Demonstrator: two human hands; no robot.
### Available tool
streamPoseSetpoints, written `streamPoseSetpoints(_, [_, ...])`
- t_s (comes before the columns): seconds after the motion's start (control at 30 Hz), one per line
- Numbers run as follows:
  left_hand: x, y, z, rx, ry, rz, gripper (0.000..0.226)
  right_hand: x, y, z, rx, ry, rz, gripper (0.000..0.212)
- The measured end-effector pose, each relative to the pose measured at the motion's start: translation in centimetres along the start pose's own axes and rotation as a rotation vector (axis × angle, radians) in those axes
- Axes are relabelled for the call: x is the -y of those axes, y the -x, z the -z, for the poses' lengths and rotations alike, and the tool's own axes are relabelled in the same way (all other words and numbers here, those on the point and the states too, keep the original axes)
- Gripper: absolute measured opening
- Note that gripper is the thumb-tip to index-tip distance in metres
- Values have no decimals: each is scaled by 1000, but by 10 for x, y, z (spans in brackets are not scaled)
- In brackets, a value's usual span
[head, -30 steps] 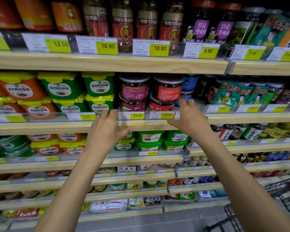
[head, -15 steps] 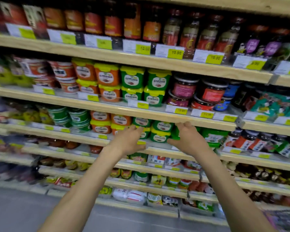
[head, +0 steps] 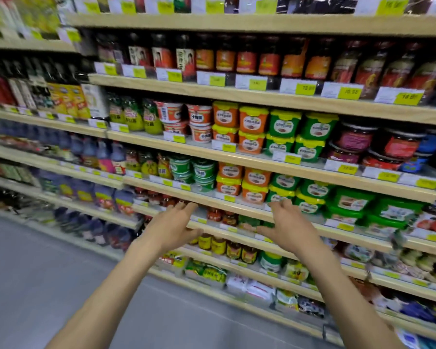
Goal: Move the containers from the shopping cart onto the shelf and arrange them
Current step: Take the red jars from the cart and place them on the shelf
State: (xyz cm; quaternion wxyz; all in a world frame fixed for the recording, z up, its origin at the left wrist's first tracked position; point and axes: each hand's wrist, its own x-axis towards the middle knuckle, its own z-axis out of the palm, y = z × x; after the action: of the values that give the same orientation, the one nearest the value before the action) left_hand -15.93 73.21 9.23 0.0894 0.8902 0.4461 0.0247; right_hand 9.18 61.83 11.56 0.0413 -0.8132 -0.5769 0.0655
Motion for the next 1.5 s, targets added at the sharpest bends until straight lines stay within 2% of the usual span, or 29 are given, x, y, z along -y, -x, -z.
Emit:
streamPoseSetpoints(0.23, [88,25,19,-45,24,30,75,100,-16,9,-20,45,58,72])
streamPoseSetpoints(0.5, [189,13,61,-100,-18,-70,68,201,-37,7,-73,61,-46,66])
streamPoseSetpoints(0.73, [251,-7,79,-142,195,-153,63,265,-51,-1,-110,9,-151,67])
streamPoseSetpoints(0.93, [270,-38,85,-168,365,-166,57,286,-76,0,-172,-56,-170,70])
streamPoseSetpoints(1.5, [283,-209,110,-215,377,-145,56,271,-247,17,-222,-132,-66,72])
